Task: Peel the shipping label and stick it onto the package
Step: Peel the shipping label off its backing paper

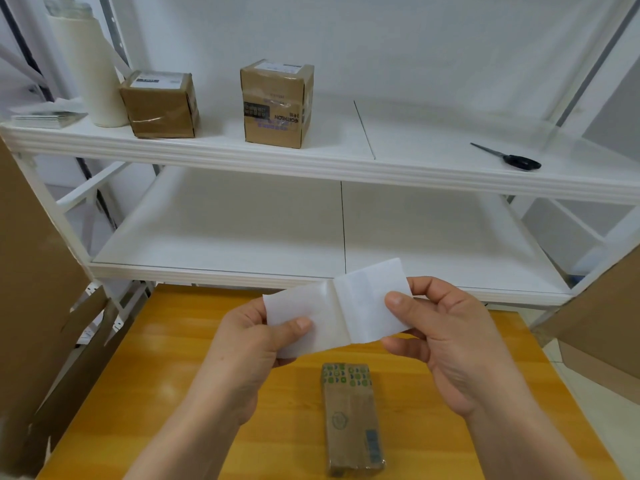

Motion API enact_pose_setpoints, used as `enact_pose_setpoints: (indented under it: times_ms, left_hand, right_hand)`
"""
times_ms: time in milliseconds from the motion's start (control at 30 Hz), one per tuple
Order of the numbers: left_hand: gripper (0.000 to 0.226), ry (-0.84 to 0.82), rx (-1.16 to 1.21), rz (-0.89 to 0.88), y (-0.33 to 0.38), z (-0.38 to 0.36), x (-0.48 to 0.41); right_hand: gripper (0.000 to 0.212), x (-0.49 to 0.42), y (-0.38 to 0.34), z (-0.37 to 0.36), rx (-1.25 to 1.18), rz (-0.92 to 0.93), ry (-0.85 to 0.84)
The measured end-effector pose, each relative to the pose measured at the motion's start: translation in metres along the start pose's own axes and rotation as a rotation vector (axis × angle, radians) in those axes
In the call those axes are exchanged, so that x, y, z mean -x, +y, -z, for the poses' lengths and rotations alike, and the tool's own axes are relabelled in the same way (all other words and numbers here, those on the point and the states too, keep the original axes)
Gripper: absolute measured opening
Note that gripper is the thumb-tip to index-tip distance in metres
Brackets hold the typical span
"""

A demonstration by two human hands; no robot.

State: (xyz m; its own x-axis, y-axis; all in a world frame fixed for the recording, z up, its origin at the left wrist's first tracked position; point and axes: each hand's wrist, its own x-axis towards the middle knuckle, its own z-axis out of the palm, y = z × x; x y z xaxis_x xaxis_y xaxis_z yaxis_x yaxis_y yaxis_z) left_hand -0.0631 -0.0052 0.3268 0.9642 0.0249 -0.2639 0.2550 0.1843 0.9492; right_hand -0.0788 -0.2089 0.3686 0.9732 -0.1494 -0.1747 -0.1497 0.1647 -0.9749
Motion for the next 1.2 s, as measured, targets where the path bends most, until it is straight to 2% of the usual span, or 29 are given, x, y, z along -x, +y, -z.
enact_pose_setpoints:
  times_ms: [133,467,1200]
  left_hand:
    - [0.014,-0.008,-0.021,0.019,-0.003,0.000,-0.002]
    - [0.011,0.019,-0.050,0.033,-0.008,0.001,-0.009]
    - [0.019,0.106,0.022,0.194,-0.040,0.015,-0.027]
  right_hand:
    - [0.008,-0.005,0.002,0.006,0.022,-0.010,0.048]
    - [0.008,-0.015,0.009,0.019,0.031,-0.046,0.091]
    - [0.007,-0.021,0.016,0.027,0.086,-0.021,0.128]
